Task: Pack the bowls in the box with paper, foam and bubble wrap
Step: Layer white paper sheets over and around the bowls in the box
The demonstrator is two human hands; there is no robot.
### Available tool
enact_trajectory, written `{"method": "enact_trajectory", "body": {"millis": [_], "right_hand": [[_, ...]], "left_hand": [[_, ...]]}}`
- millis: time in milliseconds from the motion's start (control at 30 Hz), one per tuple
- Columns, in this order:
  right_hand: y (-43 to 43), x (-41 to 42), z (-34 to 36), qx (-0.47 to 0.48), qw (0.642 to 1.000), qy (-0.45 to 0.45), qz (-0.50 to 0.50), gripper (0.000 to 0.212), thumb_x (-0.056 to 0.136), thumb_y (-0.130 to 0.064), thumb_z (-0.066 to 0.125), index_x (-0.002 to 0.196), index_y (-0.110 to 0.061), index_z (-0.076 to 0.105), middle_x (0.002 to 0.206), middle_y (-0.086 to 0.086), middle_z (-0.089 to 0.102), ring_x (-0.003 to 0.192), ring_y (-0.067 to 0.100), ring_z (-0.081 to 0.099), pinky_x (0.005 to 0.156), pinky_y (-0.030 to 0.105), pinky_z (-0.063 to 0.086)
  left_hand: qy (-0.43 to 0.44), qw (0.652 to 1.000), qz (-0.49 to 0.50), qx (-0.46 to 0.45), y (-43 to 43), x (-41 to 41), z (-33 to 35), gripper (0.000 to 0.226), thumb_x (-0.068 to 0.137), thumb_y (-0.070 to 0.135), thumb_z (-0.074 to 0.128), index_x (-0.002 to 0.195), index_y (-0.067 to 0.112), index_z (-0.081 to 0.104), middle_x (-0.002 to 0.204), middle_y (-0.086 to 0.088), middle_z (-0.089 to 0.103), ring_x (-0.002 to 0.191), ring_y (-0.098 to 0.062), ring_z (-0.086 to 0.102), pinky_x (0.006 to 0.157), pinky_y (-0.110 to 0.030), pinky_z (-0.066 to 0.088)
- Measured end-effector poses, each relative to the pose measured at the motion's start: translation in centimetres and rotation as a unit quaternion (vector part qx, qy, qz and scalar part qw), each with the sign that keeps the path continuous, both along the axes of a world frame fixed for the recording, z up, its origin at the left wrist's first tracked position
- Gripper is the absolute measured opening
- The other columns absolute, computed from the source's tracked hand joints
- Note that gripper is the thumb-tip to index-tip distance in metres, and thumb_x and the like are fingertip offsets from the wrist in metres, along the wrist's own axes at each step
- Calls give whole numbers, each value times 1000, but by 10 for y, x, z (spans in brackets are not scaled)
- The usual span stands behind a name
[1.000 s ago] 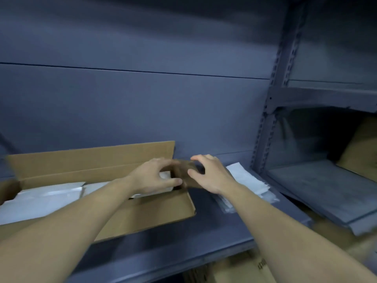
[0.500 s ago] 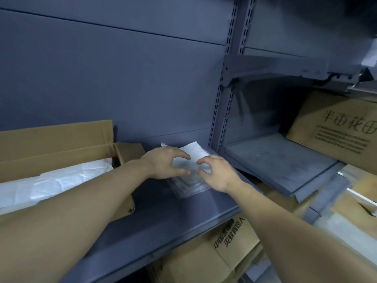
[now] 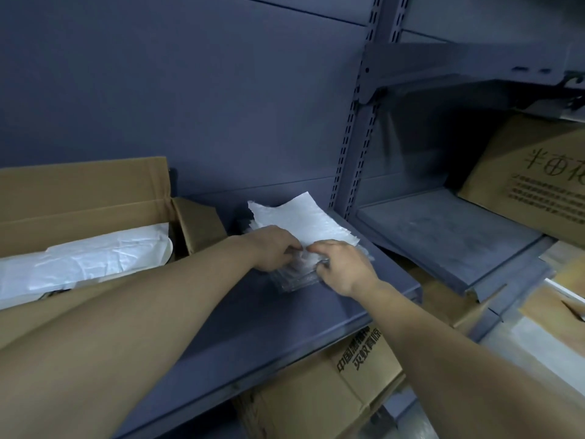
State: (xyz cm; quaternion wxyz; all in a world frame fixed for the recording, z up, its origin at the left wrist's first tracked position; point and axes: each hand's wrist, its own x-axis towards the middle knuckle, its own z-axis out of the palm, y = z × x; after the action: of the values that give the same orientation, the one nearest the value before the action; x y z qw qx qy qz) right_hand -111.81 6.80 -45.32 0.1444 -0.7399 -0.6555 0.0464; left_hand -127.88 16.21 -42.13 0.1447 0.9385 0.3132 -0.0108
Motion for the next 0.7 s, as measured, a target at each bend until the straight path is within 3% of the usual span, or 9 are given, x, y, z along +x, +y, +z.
{"method": "enact_trajectory", "body": {"millis": [67,133,233,367,433,567,633,700], "right_hand": [[-2,-1,1,14,1000,16,-3,42,94,-16,51,134,-24,59,140,-6,56,129,19,49,108,35,39],[-7,-2,4,30,999,25,-9,42,96,-16,49,137,-22,57,141,-3,56,131,19,47,109,34,37],[-13,-2,14,59,997,28,-28,43,96,-16,47,139,-20,54,142,1,55,133,21,44,108,36,37],[-19,-1,29,104,991,42,-77,54,93,-18,53,145,-21,43,146,4,47,135,23,37,108,40,37],[-20,-1,35,155,980,75,-100,64,90,-19,59,149,-21,35,150,3,40,137,24,34,108,42,37],[-15,-6,51,229,918,290,-143,87,82,-26,74,153,-21,23,152,-2,37,139,18,36,114,43,35],[-11,-14,59,215,889,384,-127,86,80,-33,76,151,-25,29,145,-12,45,133,9,44,114,38,37],[-5,-27,67,202,889,401,-92,66,77,-41,75,136,-27,50,131,-11,60,123,10,55,108,39,43]], "left_hand": [[-24,1000,6,-5,-3,-1,3,30,103,28,43,122,21,65,118,2,64,108,-18,55,84,-23,35],[-53,998,19,-1,-6,-1,6,28,103,23,40,100,15,67,95,4,65,90,-18,53,72,-23,36],[-110,992,50,20,-10,-2,18,30,97,11,41,67,11,45,64,1,47,68,-21,43,57,-30,31],[-208,971,77,86,-10,-9,39,29,99,16,46,75,5,59,72,-8,61,71,-26,53,66,-37,41],[-283,950,91,92,-13,-16,50,30,100,19,46,76,6,58,69,-7,58,68,-26,52,64,-37,40],[-396,907,116,79,-21,-39,81,30,100,17,45,73,6,44,67,-3,43,65,-19,37,61,-31,30],[-412,897,142,70,-23,-56,97,29,99,16,45,76,-1,42,69,-6,42,65,-17,36,60,-30,29],[-421,890,165,59,-25,-78,108,31,99,19,46,80,-6,45,71,-12,45,66,-17,39,61,-32,33]]}}
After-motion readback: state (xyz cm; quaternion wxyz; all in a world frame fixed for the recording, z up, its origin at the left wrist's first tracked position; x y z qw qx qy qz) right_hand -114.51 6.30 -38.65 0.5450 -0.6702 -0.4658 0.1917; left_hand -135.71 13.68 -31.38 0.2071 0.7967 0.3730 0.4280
